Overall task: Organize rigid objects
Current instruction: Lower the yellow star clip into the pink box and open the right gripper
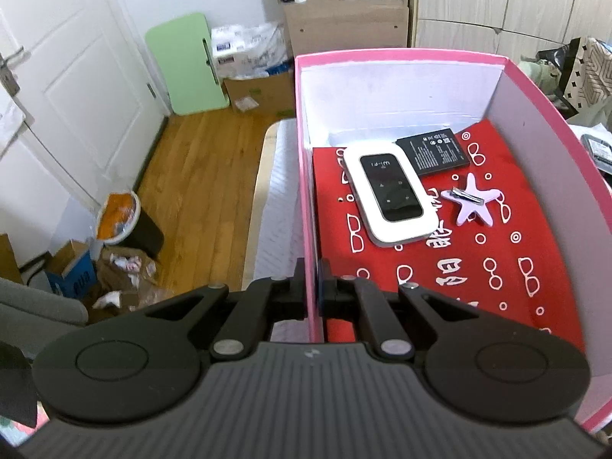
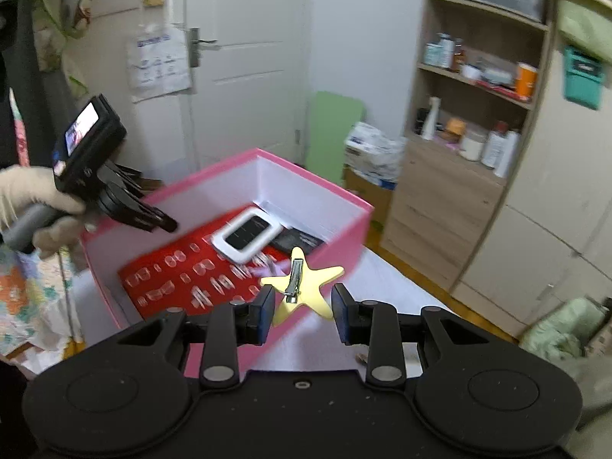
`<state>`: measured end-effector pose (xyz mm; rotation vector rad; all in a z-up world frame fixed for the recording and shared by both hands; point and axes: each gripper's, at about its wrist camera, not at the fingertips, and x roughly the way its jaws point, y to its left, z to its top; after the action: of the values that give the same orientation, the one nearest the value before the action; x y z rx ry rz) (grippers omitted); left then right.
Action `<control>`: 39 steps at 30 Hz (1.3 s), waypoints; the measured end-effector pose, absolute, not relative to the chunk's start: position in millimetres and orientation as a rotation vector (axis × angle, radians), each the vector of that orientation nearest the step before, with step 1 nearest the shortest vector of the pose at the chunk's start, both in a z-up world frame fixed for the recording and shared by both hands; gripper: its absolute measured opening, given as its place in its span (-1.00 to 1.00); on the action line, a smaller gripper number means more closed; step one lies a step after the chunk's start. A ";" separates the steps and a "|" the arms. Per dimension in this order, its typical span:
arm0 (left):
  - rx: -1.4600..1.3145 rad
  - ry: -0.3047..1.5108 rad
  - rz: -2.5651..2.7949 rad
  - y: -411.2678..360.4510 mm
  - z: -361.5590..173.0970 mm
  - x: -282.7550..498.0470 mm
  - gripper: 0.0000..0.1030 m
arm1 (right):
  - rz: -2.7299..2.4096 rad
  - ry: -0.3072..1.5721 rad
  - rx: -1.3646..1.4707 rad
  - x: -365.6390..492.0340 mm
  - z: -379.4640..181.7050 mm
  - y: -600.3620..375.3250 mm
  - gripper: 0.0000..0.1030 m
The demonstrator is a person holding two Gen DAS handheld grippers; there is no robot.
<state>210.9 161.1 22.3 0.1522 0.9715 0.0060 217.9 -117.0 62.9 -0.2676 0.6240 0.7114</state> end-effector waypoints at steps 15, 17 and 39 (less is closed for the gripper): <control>0.123 0.918 0.003 164.4 17.9 205.9 -0.93 | 0.784 0.857 -0.458 323.6 15.5 5.3 -0.28; 0.139 0.900 0.004 162.1 18.3 203.8 -0.93 | 0.770 0.876 -0.482 334.6 6.4 15.3 -0.28; 0.117 0.897 -0.006 164.8 19.8 202.9 -0.93 | 0.783 0.741 -0.301 258.6 57.0 -73.6 -0.08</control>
<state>202.9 164.8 19.8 0.1165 0.8967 -0.0064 258.6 -73.6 57.0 -0.3005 0.7410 0.7827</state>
